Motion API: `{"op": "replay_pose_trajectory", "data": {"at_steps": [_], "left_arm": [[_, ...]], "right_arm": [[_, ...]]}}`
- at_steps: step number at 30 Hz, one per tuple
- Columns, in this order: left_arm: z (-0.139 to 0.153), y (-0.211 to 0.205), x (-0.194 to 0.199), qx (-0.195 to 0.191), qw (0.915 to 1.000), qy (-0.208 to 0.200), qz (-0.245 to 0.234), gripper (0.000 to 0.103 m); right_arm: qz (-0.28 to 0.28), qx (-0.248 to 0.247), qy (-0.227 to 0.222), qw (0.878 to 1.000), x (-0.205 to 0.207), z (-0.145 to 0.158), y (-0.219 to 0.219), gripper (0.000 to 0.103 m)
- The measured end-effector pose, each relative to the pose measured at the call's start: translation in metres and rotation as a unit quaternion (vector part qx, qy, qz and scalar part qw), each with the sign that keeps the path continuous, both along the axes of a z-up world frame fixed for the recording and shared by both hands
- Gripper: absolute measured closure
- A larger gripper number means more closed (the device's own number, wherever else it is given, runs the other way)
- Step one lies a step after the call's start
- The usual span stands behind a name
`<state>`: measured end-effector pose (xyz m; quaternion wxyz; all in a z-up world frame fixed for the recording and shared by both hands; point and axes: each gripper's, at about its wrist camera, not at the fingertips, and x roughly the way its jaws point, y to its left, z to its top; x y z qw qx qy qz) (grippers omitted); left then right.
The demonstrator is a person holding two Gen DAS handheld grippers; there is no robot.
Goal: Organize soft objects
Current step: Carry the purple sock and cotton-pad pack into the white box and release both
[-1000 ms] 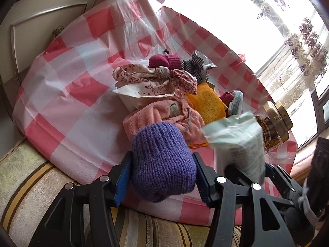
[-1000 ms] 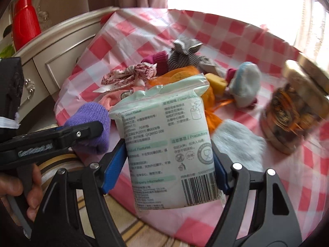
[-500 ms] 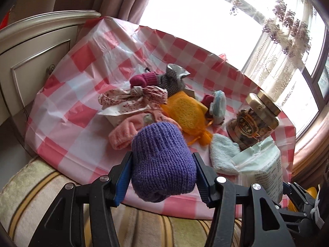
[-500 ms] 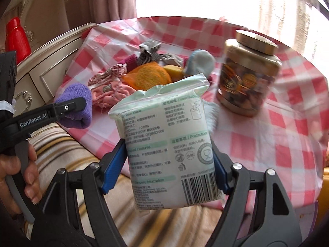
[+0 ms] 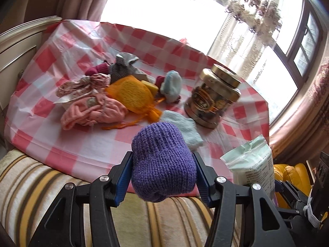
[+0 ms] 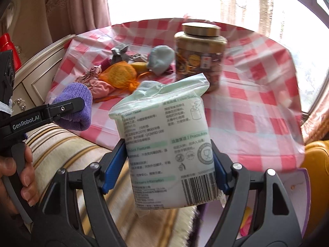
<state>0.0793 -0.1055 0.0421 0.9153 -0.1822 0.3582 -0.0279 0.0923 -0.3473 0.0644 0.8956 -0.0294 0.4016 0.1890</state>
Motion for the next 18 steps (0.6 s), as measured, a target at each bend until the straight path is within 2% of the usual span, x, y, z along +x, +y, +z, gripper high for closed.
{"op": "replay_pose_trajectory", "data": {"at_steps": [11, 18], "left_arm": [[0.006, -0.063, -0.016, 0.007, 0.9975, 0.002, -0.07, 0.046], [0.005, -0.103, -0.023, 0.002, 0.9913, 0.009, -0.132, 0.046]], "right_arm": [[-0.075, -0.002, -0.002, 0.997, -0.022, 0.005, -0.074, 0.025], [-0.137, -0.008, 0.003, 0.991, -0.03, 0.006, -0.131, 0.025]]}}
